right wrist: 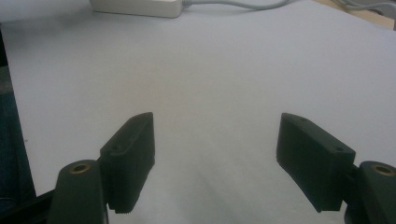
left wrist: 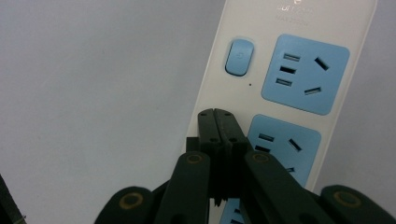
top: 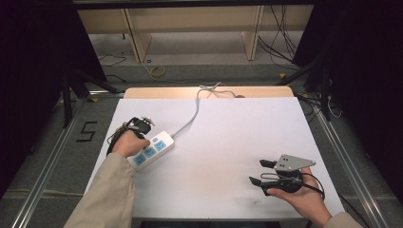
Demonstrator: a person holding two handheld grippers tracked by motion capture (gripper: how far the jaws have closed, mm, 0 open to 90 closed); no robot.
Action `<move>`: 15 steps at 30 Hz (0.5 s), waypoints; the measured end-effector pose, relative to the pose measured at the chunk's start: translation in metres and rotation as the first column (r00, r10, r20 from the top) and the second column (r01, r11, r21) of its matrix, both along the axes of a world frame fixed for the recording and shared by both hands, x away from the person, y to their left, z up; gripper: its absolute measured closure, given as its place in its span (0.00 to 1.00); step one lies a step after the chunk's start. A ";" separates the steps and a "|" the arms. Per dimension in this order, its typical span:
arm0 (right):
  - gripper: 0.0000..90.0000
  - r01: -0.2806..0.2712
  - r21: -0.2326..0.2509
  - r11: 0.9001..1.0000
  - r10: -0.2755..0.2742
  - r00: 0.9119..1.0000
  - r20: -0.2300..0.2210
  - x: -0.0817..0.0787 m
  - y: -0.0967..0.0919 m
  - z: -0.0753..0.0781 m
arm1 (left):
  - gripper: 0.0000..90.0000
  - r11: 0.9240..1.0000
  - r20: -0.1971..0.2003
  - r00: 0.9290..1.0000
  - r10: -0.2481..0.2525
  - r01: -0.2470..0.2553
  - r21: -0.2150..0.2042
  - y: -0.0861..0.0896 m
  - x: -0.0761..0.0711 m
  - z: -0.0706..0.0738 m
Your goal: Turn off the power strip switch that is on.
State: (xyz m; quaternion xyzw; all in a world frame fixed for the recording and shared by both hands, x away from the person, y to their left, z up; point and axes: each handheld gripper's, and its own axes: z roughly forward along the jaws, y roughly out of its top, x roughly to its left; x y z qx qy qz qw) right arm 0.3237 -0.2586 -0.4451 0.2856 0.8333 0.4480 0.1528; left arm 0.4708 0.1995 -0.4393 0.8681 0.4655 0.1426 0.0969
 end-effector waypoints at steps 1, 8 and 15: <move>0.32 0.000 0.000 1.000 0.000 1.000 0.000 0.000 0.000 0.000 | 1.00 1.000 0.002 1.000 -0.001 0.001 0.001 0.000 0.000 0.000; 0.32 0.001 0.001 1.000 -0.001 1.000 0.000 0.000 0.000 0.000 | 1.00 1.000 0.012 1.000 -0.004 0.004 0.012 -0.002 -0.002 -0.001; 0.32 0.004 0.003 1.000 -0.004 1.000 0.000 0.000 -0.001 0.000 | 1.00 1.000 0.016 1.000 -0.008 0.008 0.017 -0.002 -0.003 0.000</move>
